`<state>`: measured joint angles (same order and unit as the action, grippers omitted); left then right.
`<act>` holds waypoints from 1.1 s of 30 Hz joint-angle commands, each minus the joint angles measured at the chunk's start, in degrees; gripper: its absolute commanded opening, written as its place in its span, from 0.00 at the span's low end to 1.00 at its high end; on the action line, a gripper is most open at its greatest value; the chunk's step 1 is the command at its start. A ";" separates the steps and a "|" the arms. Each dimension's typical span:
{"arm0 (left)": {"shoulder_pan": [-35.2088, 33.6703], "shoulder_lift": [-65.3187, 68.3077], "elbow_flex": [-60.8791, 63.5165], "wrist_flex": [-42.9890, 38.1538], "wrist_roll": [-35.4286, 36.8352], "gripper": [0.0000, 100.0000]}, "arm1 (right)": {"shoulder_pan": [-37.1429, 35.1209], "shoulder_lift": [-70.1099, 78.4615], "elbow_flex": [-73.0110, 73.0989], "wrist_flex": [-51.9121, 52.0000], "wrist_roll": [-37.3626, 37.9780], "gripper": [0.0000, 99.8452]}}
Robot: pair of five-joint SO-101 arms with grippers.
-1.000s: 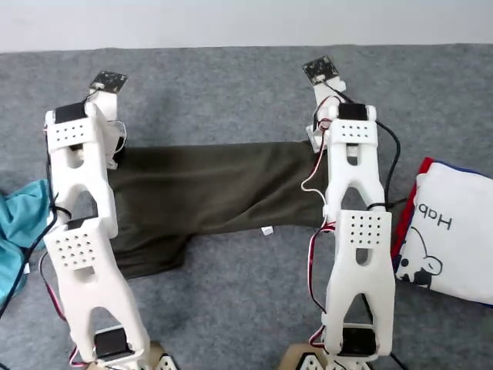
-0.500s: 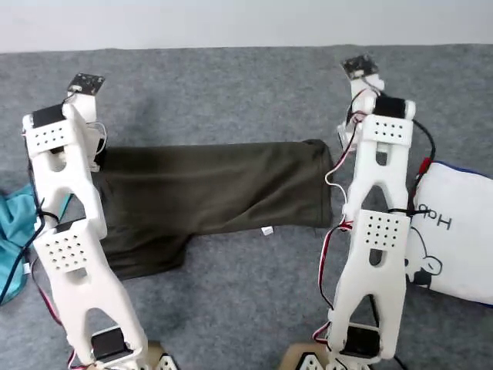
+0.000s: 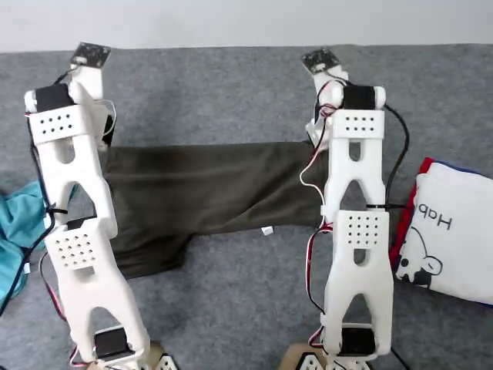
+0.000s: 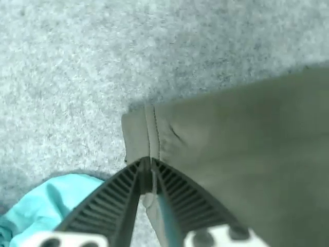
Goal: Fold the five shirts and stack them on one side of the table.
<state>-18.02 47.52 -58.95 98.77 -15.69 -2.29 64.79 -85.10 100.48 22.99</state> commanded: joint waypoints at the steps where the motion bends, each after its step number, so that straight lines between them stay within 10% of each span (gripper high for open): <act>1: 0.44 -6.42 -0.13 1.93 1.41 0.01 | -0.75 -7.34 -2.55 2.51 -0.26 0.02; 20: 3.43 -53.89 61.49 1.49 -23.82 0.03 | 3.82 -36.53 25.32 2.42 -0.26 0.02; 33: -26.64 -62.15 64.13 -0.79 -17.67 0.04 | -15.78 -47.43 41.67 2.33 0.09 0.02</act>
<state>-35.87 -11.56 5.05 98.77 -34.59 -11.87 20.92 -43.69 100.48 22.99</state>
